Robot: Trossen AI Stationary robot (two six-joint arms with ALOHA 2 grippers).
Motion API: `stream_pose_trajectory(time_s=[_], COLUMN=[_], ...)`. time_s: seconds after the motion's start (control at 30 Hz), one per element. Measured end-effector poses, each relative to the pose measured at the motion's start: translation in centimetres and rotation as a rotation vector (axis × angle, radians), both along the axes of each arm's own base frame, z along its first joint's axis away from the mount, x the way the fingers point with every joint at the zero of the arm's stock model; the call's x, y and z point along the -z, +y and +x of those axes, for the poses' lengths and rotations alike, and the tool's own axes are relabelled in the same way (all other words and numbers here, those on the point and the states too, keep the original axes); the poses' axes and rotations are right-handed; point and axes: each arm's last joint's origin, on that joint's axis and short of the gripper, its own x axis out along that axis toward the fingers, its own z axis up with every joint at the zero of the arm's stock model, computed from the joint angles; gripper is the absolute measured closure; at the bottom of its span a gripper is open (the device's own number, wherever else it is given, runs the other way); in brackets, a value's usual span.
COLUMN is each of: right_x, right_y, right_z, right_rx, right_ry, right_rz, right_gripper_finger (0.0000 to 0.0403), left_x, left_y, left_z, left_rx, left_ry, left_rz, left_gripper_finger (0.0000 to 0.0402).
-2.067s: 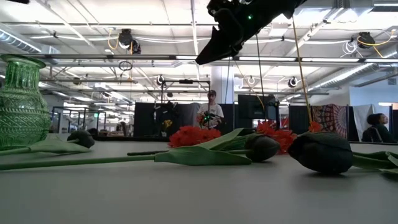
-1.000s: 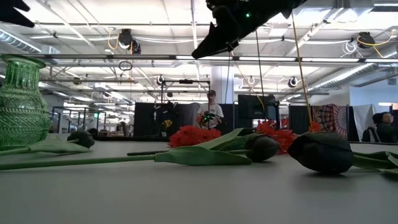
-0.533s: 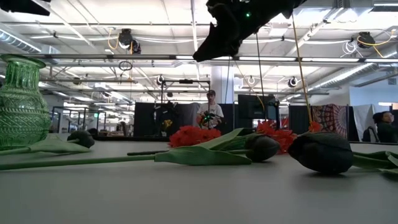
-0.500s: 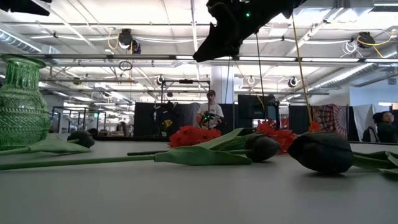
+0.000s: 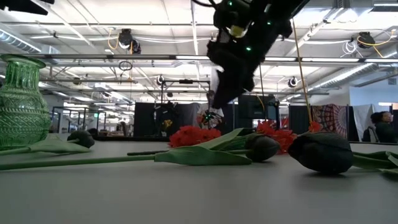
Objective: Sort flowers into vase by color
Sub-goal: Put the bottom orange flowers into the top green vase
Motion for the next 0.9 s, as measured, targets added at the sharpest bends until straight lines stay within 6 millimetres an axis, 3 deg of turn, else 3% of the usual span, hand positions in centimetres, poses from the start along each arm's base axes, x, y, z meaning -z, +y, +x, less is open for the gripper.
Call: stream_pose_trajectory(time_s=[0.27, 0.47, 0.63, 0.9], right_x=[1.0, 1.0, 0.4, 0.9], right_y=[2.3, 4.2, 4.5, 4.5], right_z=[-1.6, -1.5, -0.5, -0.3], right_rx=[-0.479, -0.729, -0.725, -0.721], right_ry=[0.224, 0.222, 0.136, 0.144], right_rz=[0.031, -0.076, -0.202, -0.195], right_gripper_finger=[0.0266, 0.0266, 0.0266, 0.0266], left_x=[0.0, 0.0, 0.0, 0.0], left_y=[0.0, 0.0, 0.0, 0.0], left_z=[0.0, 0.0, 0.0, 0.0], left_rx=[0.005, 0.008, 0.008, 0.008], left_ry=[0.0, -0.001, -0.001, 0.0], left_rz=[-0.002, -0.002, -0.002, -0.002], left_gripper_finger=[0.0023, 0.0023, 0.0023, 0.0023])
